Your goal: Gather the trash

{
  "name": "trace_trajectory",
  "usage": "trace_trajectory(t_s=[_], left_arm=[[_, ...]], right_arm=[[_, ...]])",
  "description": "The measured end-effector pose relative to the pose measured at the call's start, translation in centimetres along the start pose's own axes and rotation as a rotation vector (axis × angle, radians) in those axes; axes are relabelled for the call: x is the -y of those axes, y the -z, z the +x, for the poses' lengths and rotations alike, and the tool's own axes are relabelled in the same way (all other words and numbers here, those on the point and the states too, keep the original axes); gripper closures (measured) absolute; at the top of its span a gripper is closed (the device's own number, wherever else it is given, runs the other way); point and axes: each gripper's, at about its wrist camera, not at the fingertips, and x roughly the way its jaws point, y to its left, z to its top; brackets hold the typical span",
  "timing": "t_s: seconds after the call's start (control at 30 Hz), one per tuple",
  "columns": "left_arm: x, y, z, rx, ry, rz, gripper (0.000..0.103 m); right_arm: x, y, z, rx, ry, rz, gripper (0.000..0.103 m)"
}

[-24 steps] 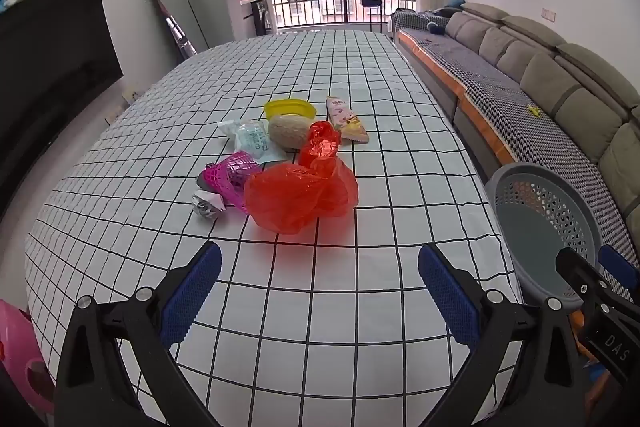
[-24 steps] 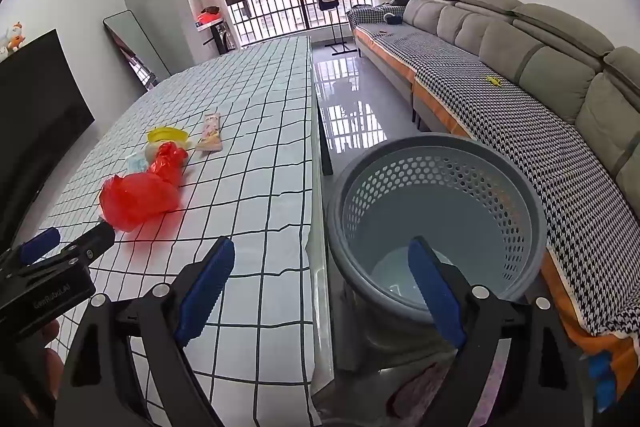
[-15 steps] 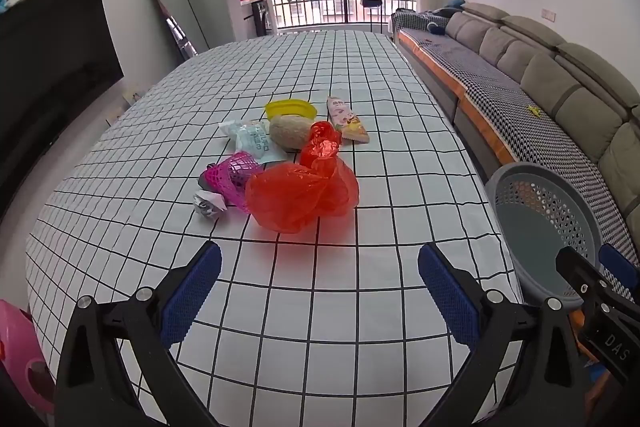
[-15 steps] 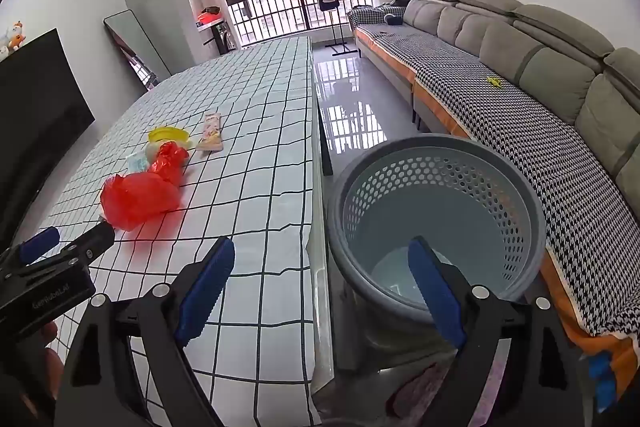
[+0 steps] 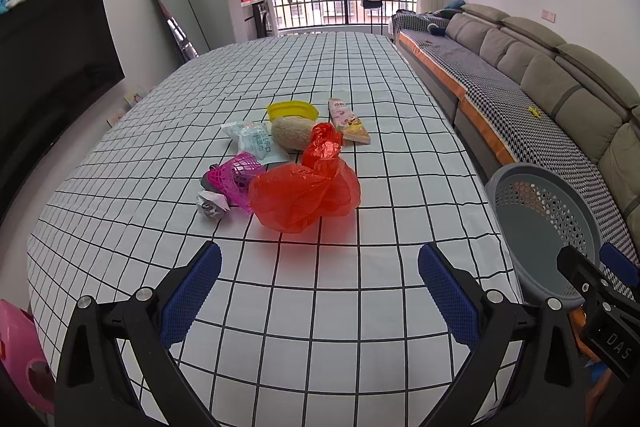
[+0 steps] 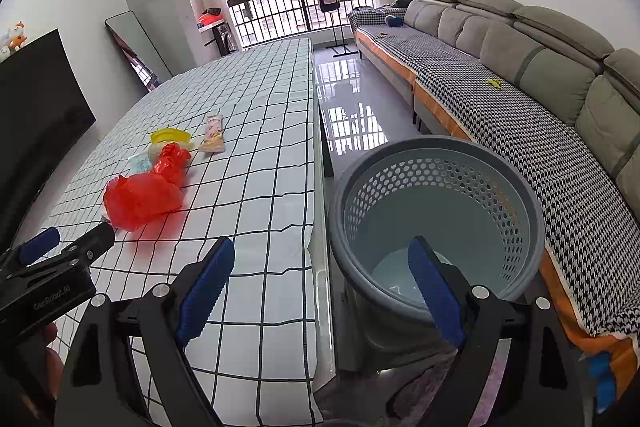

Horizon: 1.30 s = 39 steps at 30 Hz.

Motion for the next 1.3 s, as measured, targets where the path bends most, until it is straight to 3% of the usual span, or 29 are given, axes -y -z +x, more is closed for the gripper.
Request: trace_trajectory(t_s=[1.3], left_arm=[[0.6, 0.9, -1.0, 0.01, 0.012, 0.013, 0.006]], right_arm=[[-0.5, 0.6, -1.2, 0.026, 0.046, -0.029, 0.018]])
